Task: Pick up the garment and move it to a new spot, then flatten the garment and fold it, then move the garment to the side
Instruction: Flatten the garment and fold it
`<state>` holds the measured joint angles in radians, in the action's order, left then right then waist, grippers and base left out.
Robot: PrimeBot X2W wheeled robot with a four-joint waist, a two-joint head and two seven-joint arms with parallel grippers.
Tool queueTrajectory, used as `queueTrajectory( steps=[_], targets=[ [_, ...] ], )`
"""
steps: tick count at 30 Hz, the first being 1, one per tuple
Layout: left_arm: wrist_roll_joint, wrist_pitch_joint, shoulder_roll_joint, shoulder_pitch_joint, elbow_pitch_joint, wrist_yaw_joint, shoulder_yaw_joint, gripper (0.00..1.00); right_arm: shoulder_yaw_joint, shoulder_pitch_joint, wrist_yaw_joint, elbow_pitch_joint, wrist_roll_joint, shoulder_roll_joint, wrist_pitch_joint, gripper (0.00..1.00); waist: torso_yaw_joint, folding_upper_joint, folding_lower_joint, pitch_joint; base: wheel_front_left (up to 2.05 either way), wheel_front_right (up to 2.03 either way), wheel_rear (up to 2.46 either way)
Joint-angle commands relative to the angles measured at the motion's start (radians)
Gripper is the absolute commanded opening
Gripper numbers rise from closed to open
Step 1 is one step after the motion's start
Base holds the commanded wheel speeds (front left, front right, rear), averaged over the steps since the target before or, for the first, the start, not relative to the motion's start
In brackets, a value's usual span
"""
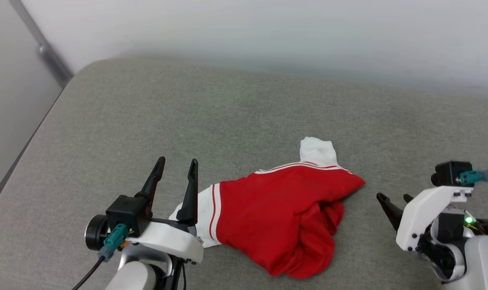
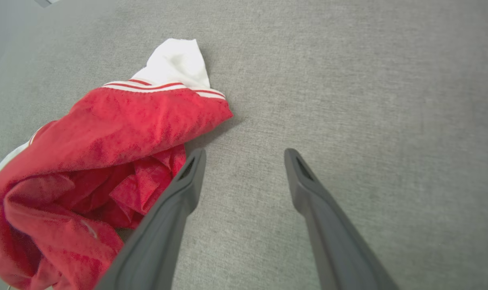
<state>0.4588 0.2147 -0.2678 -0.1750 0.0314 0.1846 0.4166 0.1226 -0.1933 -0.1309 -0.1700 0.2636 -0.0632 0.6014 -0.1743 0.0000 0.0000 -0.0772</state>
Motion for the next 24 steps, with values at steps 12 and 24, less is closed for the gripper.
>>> queueTrajectory(
  steps=[12,24],
  targets=[
    [-0.016,0.03,0.058,-0.094,0.061,-0.034,0.038,1.0,-0.124,-0.284,0.0,-0.298,0.036,-0.071,0.146,1.0,-0.115,0.0,0.0,-0.156,0.0,0.0,0.0],
    [-0.013,0.035,0.048,-0.099,0.103,-0.043,0.037,1.0,-0.204,-0.335,0.001,-0.411,0.094,-0.086,0.075,0.0,-0.078,0.0,0.0,-0.14,0.0,0.0,0.0]
  ],
)
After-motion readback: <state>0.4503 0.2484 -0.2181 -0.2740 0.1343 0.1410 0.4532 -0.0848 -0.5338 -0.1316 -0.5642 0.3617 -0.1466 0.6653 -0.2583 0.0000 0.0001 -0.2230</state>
